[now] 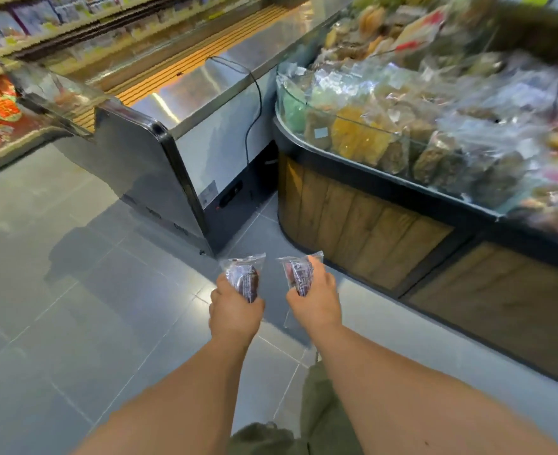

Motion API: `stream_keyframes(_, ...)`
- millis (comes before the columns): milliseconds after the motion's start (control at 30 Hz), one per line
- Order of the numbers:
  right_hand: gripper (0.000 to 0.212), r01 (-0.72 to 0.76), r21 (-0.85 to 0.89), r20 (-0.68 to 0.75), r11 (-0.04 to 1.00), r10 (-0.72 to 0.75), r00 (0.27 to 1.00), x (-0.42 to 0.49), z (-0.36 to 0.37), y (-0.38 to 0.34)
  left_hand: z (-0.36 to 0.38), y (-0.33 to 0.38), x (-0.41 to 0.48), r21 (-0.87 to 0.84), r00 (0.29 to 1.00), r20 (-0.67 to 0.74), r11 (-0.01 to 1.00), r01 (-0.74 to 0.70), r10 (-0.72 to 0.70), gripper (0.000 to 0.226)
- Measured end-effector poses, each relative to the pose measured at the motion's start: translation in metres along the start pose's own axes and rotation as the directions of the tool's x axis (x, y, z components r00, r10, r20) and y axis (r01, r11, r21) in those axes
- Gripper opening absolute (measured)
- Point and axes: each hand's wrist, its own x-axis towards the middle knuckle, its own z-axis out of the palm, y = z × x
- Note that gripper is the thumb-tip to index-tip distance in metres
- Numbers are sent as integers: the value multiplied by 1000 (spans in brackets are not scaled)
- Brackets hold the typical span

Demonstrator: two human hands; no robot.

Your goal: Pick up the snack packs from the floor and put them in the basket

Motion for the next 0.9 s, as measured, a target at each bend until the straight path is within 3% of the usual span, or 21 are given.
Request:
stream_keyframes(167,71,-111,59,-155,992,119,981,-29,-34,46,38,13,-28,23,975,132,983,-184,179,73)
stream_keyframes(333,72,-189,150,-293,971,226,929,-51,-79,86,79,41,-59,18,907,266,939,-344,327,73)
stream_keyframes(533,71,-273,278,-434,921,374,820,-82,-143,144,128,92,-123,-5,775,398,846,-532,490,62)
stream_keyframes(900,73,-372,440,-544,817,572,614,-163,-291,297,263,157,-309,-29,563,566,697,-716,602,67)
